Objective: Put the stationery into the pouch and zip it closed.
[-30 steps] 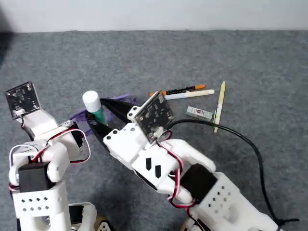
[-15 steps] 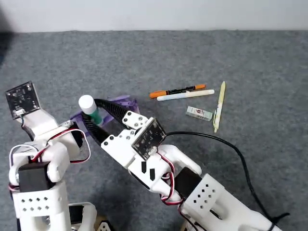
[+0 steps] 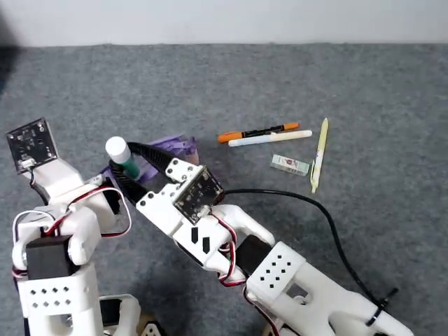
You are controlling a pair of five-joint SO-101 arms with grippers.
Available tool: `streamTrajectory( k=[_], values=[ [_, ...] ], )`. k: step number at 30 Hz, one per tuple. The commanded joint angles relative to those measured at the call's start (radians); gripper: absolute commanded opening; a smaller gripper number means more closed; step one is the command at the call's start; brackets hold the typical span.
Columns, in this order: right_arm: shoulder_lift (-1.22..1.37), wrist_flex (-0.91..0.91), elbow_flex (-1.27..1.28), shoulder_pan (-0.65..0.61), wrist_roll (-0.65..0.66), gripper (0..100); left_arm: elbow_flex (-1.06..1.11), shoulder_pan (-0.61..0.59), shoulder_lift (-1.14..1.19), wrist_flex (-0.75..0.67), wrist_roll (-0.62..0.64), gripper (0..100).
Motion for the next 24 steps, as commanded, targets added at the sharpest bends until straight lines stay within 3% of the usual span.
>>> streamTrajectory(
  k=[1,6,11,16,24],
  values=[
    [-0.031,0.143,-0.051,0.002,0.009,3.5,-0.025,0.0,0.012,-0.002,0.012,1],
    [-0.097,0.292,-0.11,0.039,0.008,14.3,-0.025,0.0,0.012,-0.003,0.012,1],
    [-0.147,0.473,-0.193,0.105,0.0,13.1,-0.025,0.0,0.012,-0.005,0.012,1],
    [-0.189,0.616,-0.288,0.15,-0.089,13.2,-0.025,0.0,0.012,-0.005,0.012,1],
    [-0.165,0.75,-0.327,0.071,-0.149,13.4,-0.025,0.0,0.014,-0.005,0.012,1]
  ],
)
